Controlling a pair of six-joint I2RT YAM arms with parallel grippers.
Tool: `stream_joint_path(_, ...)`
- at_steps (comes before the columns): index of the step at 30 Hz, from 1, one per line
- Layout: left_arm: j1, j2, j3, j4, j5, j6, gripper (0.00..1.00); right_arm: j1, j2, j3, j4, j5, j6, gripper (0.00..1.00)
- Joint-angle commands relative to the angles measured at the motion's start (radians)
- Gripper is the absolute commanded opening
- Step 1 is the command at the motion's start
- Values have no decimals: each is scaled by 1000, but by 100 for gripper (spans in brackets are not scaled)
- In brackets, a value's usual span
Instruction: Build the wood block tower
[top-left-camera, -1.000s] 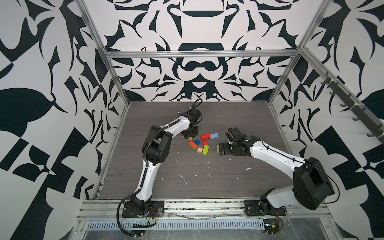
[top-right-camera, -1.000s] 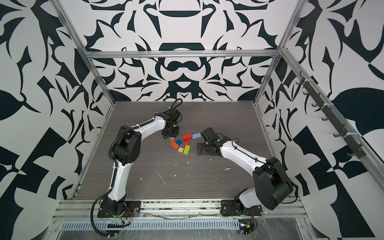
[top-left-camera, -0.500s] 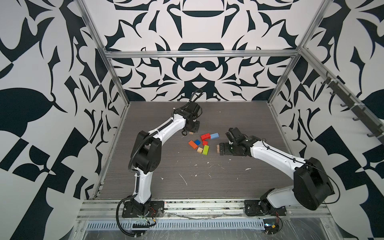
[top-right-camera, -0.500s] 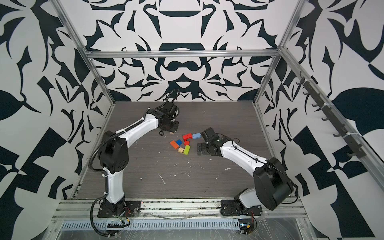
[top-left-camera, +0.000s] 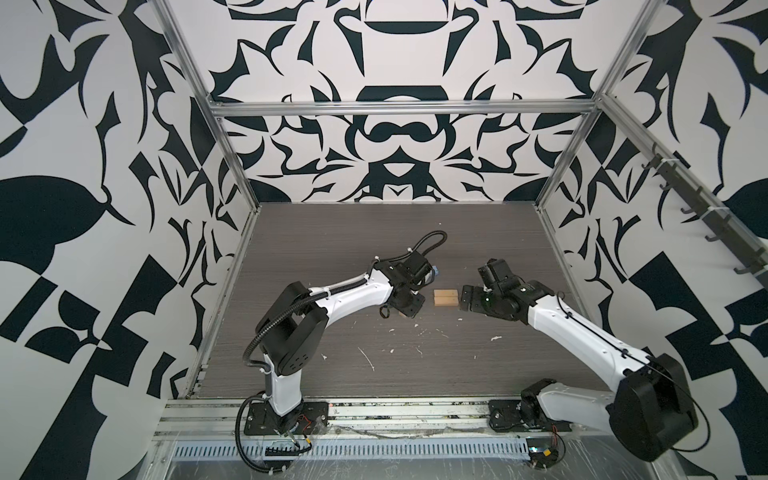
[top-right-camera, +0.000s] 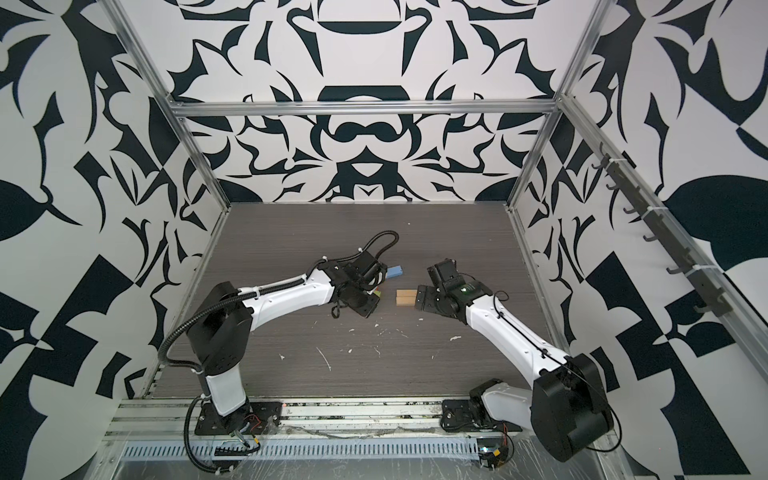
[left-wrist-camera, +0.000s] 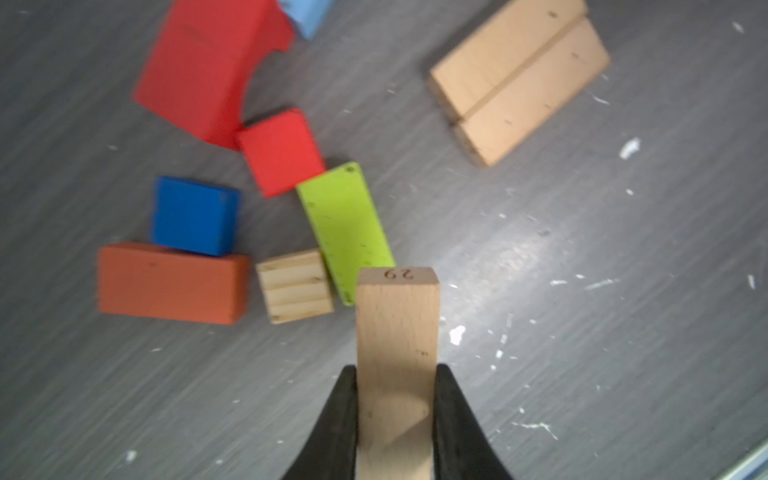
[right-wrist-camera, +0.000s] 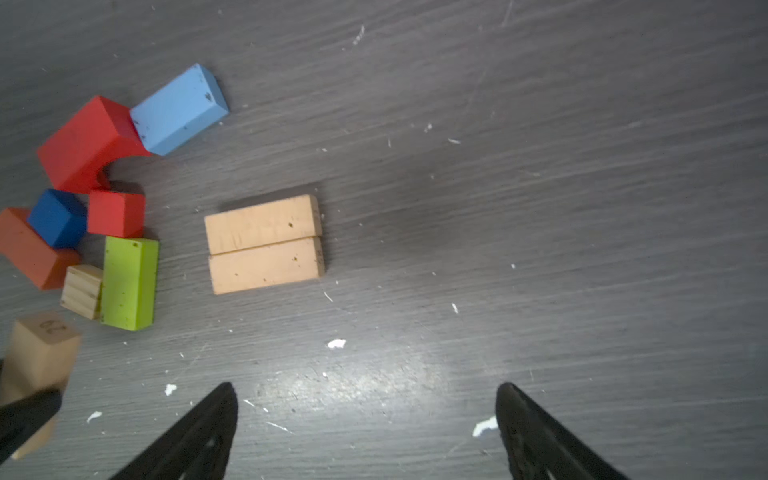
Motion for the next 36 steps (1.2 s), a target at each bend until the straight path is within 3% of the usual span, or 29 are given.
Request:
stream_joint_path(1, -62, -43, -37, 58, -11, -6, 19, -6, -27, -16, -13, 16, 21, 99)
stream_joint_path(7, -140, 3, -22, 57, -13, 17, 21, -7, -16, -30, -26, 28, 42, 99)
stream_joint_path(22, -156, 101, -18, 65, -15, -1, 22, -7, -49, -52, -91, 59, 28, 99)
stream_joint_path(30, -155, 95, -46, 63, -19, -13, 37, -6, -45, -81, -66, 17, -1, 99)
stream_joint_path(33, -155, 84, -57, 66, -26, -14, 50, -4, -39, -83, -54, -16, -23, 99)
stream_joint_path(36, -155, 58, -67, 63, -36, -18, 56, 6, -47, -83, -37, -44, -43, 99)
